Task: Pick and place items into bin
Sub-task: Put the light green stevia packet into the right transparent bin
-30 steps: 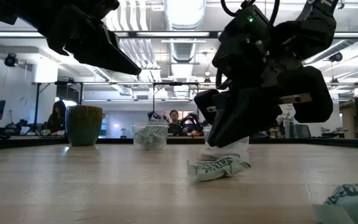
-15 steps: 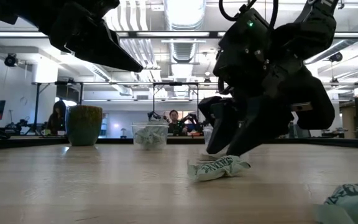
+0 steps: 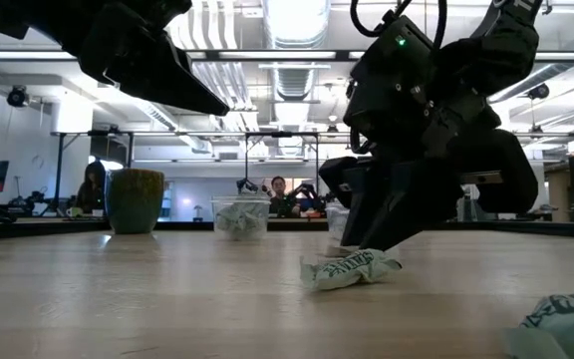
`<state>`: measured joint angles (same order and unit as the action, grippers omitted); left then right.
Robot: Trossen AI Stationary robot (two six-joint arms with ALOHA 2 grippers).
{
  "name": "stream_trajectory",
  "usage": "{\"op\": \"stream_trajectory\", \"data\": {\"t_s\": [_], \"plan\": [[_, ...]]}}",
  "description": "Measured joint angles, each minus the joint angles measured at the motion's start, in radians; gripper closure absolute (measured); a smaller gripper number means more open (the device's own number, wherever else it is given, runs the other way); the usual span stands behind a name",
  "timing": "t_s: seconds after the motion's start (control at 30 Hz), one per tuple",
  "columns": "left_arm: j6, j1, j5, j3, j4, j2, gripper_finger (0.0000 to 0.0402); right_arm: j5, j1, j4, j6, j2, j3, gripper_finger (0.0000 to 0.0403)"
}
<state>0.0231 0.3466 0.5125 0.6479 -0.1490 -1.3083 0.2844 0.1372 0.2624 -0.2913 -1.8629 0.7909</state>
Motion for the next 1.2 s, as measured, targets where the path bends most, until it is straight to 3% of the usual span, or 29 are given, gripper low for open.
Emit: {"op": "stream_trajectory", "data": {"t_s": [0.43, 0.77, 0.9, 1.1, 1.2], "plan": [[0.0, 0.0, 0.0, 0.0, 0.0, 0.0, 0.0246, -0.05, 0.0, 0.005, -0.034, 0.0, 0.0, 0.0389], [-0.001, 0.0, 0.0, 0.0, 0.0, 0.0, 0.0246, -0.068, 0.0, -0.037, -0.051, 0.016, 0.029, 0.0394], [-0.001, 0.0, 0.0, 0.0, 0.0, 0.0, 0.0246, -0.177, 0.0, -0.15, -0.061, 0.068, 0.06, 0.0394], [-0.002, 0.0, 0.0, 0.0, 0.0, 0.0, 0.0246, -0.481, -0.007, -0.361, -0.061, 0.199, 0.089, 0.0394], [-0.002, 0.0, 0.0, 0.0, 0.001, 0.0, 0.0246, -0.583, -0.038, -0.404, -0.057, 0.281, 0.075, 0.0394]]}}
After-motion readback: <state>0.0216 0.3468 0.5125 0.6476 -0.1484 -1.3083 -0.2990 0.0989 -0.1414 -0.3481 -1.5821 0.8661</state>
